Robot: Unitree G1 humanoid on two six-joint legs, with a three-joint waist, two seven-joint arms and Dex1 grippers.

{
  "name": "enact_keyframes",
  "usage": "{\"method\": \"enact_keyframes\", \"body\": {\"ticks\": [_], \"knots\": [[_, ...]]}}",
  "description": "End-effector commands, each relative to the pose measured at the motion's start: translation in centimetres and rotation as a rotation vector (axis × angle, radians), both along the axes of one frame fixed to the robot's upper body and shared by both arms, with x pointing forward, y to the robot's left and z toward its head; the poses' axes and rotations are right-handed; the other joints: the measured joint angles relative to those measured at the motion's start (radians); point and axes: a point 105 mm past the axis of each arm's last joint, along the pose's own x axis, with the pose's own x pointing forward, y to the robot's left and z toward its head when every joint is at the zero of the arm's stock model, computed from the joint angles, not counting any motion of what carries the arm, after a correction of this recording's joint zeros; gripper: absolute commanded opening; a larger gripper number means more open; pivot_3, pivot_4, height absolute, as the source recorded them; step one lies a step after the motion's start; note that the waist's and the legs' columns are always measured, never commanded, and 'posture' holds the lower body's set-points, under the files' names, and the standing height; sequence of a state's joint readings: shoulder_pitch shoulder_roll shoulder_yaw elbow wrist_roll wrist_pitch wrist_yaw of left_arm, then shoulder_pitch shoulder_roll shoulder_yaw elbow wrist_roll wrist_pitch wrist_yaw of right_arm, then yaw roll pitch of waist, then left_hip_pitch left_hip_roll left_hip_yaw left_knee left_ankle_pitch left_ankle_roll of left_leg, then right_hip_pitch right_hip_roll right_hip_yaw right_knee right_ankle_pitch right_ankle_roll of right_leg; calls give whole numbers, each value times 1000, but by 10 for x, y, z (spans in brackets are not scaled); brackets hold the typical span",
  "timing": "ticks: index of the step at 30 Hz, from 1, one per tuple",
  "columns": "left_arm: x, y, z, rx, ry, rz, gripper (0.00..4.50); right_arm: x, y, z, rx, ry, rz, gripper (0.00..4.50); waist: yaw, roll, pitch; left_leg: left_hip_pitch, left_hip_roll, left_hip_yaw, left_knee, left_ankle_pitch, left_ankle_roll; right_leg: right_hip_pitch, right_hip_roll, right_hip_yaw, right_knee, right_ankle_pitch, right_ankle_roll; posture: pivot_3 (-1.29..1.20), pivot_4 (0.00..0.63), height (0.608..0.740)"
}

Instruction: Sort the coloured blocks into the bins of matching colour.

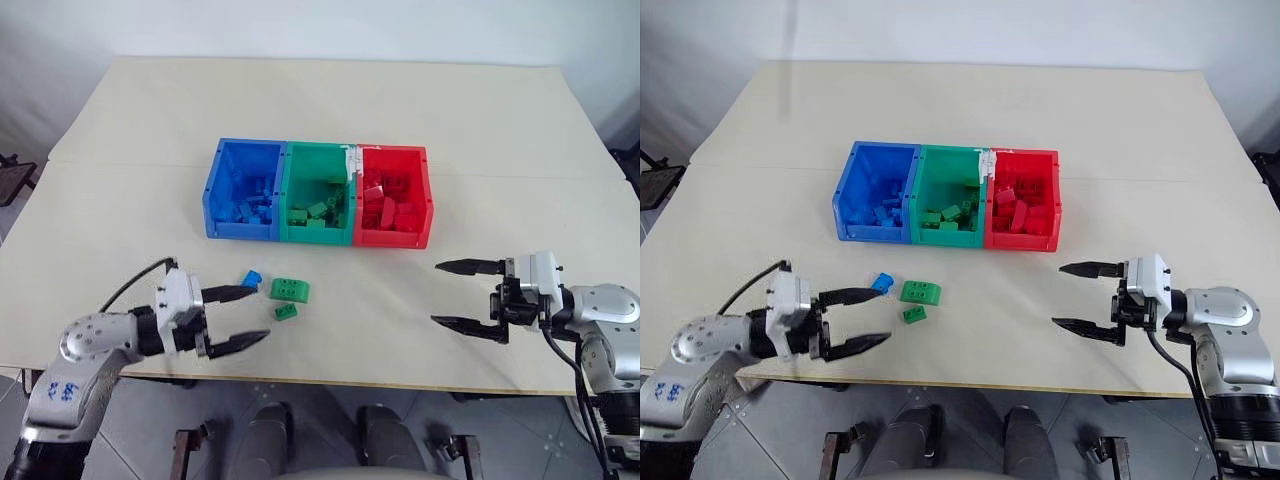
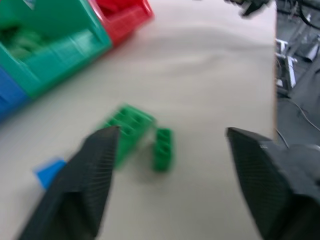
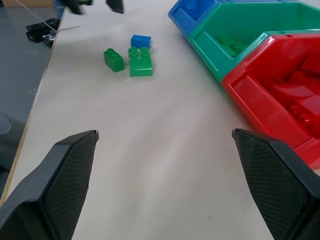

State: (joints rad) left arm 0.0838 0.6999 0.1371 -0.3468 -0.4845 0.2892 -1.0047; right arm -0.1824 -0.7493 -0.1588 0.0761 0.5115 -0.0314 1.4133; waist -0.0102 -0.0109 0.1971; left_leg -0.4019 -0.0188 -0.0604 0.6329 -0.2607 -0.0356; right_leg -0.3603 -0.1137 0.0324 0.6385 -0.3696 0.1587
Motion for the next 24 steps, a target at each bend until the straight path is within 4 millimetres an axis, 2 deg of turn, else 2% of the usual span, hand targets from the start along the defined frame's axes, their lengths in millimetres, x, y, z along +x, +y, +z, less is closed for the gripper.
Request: {"method": "enact_keyframes", "body": {"ticks": [1, 5, 11, 17, 20, 24], "knots": [[2, -10, -6, 21, -40, 34, 4344, 0, 1, 9, 8, -36, 17, 4500, 7, 0, 0, 0, 0, 0, 0, 0, 0, 0, 0, 0, 0, 0, 0, 0, 150, 740], [10, -16, -19, 54, -46, 82, 4344, -5, 6, 17, 35, -42, 60, 4500, 12, 0, 0, 0, -1, 0, 1, 0, 0, 1, 0, -1, 0, 0, 0, 0, 150, 740], [24, -26, -26, 52, -65, 112, 4344, -22, 28, 20, 68, -46, 185, 4500, 10, 0, 0, 0, -1, -1, 0, 0, 0, 0, 0, -1, 0, 0, 0, 0, 150, 740], [26, -32, -30, 53, -54, 88, 4344, -29, 42, 25, 132, -49, 230, 4500, 9, 0, 0, 0, -1, -1, 0, 0, 0, 0, 0, -1, 0, 0, 0, 0, 150, 740], [27, -32, -33, 65, -54, 100, 3779, -32, 46, 24, 146, -36, 239, 4500, 9, 0, 0, 0, -1, -1, 0, 0, 0, 0, 0, -1, 0, 0, 0, 0, 150, 740], [26, -34, -36, 67, -49, 101, 2545, -36, 50, 22, 149, -26, 258, 4500, 10, 0, 0, 0, -1, -1, 1, 0, 0, 0, 0, -1, 0, 0, 0, 0, 150, 740]]}}
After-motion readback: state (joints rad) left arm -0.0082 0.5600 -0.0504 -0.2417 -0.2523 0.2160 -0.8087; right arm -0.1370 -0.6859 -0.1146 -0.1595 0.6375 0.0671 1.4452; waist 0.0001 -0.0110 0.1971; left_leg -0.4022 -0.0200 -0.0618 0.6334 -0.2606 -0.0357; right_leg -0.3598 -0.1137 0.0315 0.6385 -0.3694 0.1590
